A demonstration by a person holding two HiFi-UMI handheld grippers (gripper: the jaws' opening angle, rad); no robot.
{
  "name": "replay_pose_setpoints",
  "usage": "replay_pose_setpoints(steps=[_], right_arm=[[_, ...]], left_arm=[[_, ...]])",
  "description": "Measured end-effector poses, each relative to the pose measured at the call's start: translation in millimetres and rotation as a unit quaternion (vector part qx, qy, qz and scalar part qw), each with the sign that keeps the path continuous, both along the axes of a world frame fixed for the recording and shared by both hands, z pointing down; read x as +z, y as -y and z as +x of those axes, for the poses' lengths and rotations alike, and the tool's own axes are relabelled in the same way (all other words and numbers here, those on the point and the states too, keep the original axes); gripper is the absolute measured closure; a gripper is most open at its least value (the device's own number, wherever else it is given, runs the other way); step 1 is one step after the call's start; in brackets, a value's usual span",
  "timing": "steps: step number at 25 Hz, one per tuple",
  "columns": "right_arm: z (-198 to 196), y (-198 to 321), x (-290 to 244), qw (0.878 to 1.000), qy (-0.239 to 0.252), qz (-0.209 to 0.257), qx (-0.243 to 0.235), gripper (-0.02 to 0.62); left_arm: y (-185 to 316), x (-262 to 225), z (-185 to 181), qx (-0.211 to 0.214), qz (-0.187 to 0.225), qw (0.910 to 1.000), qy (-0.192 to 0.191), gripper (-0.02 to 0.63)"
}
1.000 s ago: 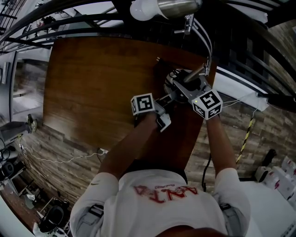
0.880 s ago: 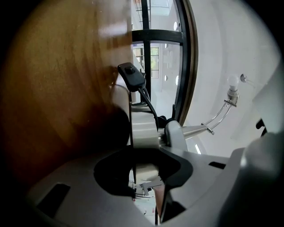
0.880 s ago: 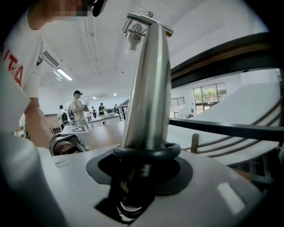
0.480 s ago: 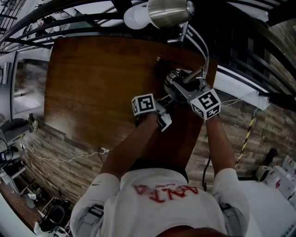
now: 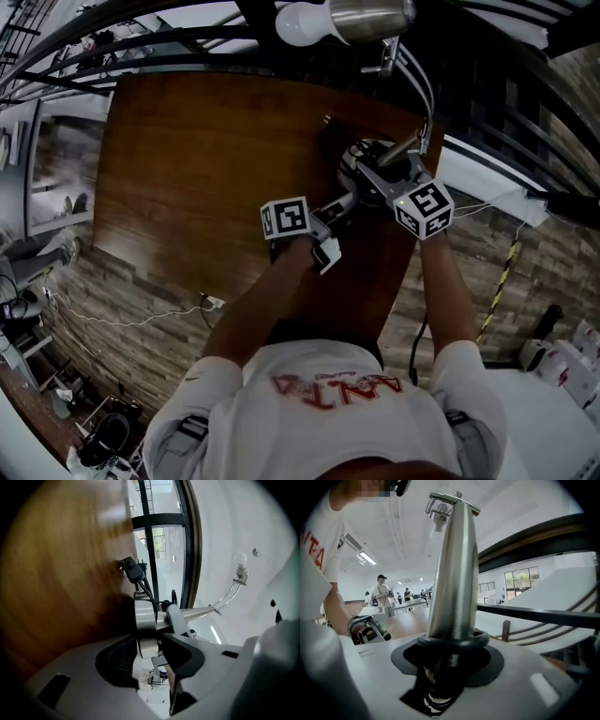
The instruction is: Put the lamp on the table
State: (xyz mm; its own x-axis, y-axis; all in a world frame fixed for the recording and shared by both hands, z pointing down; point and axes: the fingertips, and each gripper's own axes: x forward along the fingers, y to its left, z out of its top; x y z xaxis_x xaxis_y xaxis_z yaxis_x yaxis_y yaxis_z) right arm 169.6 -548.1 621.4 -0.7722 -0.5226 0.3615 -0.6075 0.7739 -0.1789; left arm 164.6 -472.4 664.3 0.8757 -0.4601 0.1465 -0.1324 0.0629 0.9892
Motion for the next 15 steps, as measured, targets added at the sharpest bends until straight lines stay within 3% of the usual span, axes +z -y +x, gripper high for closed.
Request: replay_pose_setpoints(steps=[4,9,12,15], right_arm=[[1,-1,2,1.0,-0.007,0.004,0.002,0.399],[-1,-6,8,1.0,-0.026,0.013,0.003,0.397],[-2,-7,10,0.999,-0.037,0.017,0.003,0.397],[-3,-9,13,0.998,-0.049,0.024,0.013,0.397]], left_arm=[[-24,1,-21,0.02,0.026,0.9964,0.079,0.456],[-38,4,-47,0.009,0.04,0.9911,0.127,0.474],[-40,1,-59,0.006,0.057,0.9864,0.154,0.554],[-42,-3,-70,0.003,0.075,0.9821,0.173,0.584]])
